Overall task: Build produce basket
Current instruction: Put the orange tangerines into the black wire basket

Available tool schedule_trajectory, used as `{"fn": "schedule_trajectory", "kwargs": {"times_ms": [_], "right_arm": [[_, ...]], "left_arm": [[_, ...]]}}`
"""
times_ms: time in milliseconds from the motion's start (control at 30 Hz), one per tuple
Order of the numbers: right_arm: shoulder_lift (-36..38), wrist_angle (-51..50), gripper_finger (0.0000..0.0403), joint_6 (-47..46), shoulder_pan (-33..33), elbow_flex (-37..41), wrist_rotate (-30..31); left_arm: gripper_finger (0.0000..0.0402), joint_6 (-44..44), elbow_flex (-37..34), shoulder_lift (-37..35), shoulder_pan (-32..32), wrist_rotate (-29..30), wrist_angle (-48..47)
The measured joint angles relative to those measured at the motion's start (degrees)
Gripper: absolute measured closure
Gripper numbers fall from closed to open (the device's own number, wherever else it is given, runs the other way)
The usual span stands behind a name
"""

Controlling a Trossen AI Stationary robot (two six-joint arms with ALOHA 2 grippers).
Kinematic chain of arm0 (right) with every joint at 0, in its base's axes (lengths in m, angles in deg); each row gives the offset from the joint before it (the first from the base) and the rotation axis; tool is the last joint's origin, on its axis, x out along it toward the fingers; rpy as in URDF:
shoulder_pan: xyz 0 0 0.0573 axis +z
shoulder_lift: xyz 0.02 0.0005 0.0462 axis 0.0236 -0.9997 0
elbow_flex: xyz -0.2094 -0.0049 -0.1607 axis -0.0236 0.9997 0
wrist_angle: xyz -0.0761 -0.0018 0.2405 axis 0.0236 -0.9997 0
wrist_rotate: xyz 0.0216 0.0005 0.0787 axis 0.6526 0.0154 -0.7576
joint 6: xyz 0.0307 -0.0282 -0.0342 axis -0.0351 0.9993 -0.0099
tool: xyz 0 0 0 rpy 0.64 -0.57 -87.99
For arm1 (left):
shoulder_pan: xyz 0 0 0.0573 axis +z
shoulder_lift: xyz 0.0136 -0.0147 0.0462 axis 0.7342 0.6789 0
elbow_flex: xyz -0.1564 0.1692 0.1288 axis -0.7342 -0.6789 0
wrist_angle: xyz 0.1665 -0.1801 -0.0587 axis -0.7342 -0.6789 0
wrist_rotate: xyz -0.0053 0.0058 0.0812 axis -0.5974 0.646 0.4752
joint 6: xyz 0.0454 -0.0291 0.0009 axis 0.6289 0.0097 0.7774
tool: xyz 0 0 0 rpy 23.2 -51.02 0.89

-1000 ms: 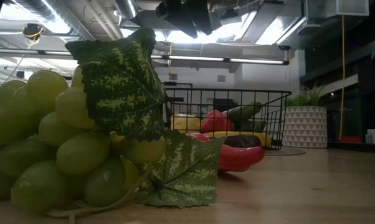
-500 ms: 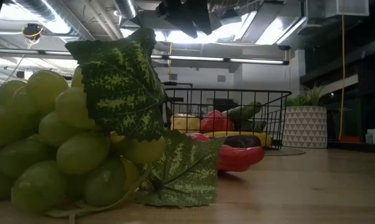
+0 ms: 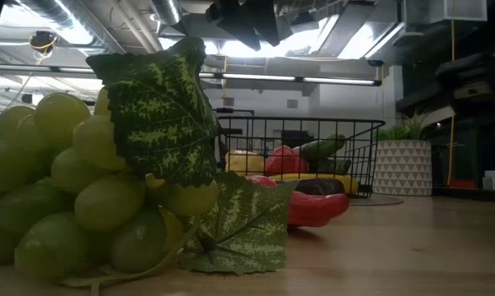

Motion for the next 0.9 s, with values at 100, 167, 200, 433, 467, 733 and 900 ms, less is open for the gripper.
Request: {"fn": "schedule_trajectory", "kwargs": {"times_ms": [100, 167, 200, 433, 467, 733, 900], "right_arm": [[0.00, 0.00, 0.0215, 0.12, -1.06, 0.00, 0.03], [0.00, 0.12, 0.0215, 0.12, -1.36, 0.00, -0.65], [0.00, 0.37, 0.0215, 0.12, -1.41, 0.00, -2.11], [0.04, 4.50, 0.0215, 4.05, -1.38, 0.00, -7.64], [0.04, 4.57, 0.0215, 4.28, -1.41, 0.00, -7.61], [0.04, 4.54, 0.0217, 4.19, -1.41, 0.00, -6.67], [0.04, 4.36, 0.0236, 4.13, -1.41, 0.00, -5.63]], "left_arm": [[0.0137, -0.02, 0.01, 0.00, 0.02, 0.02, 0.00], [0.0137, 0.00, 0.01, 0.00, 0.01, 0.00, 0.01], [0.0137, 0.00, 0.00, 0.00, 0.00, 0.01, 0.01], [0.0137, 0.00, 0.01, 0.00, 0.00, 0.00, 0.00], [0.0137, 0.00, 0.01, -0.02, 0.00, 0.00, 0.00], [0.0137, 0.00, 0.01, 0.00, 0.00, 0.00, 0.01], [0.0137, -0.01, 0.01, 0.00, 0.00, 0.01, 0.02]]}}
